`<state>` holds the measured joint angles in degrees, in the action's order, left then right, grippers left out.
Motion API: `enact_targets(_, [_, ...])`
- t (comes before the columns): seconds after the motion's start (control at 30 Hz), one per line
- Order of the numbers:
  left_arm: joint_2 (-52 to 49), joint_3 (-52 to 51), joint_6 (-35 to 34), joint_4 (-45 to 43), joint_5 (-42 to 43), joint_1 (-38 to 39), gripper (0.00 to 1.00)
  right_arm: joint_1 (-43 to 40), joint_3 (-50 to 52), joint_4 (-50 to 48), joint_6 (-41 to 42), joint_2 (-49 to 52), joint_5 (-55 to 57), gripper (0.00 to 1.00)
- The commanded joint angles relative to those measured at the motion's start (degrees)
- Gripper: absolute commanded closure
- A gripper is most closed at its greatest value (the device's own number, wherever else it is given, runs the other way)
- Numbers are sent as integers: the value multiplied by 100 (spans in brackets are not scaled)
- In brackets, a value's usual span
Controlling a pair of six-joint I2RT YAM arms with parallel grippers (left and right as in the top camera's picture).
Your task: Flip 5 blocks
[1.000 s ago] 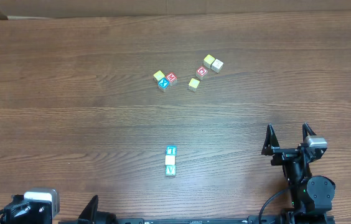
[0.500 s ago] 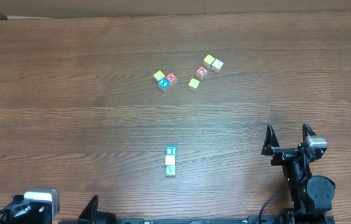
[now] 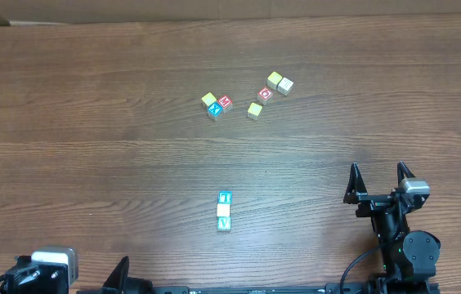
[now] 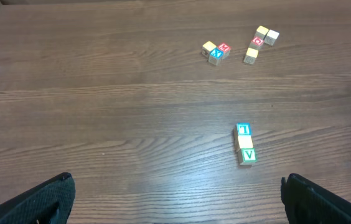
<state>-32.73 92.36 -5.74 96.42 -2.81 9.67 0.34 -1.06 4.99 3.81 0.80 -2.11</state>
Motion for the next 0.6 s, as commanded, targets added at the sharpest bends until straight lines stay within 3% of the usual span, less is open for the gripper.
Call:
enact_targets(0.0, [55, 28, 85, -9, -55, 22, 0, -37, 61, -39, -46, -63, 11, 0])
enact_targets(0.33, [59, -48, 203, -348, -122, 22, 0, -37, 61, -39, -46, -63, 11, 0])
enact_targets(0.53, [232, -813, 748, -1993, 114, -157, 0, -37, 61, -39, -46, -63, 11, 0])
enact_targets(0.57, [426, -1364, 916, -2774, 409, -214, 0, -37, 61, -39, -46, -63, 11, 0])
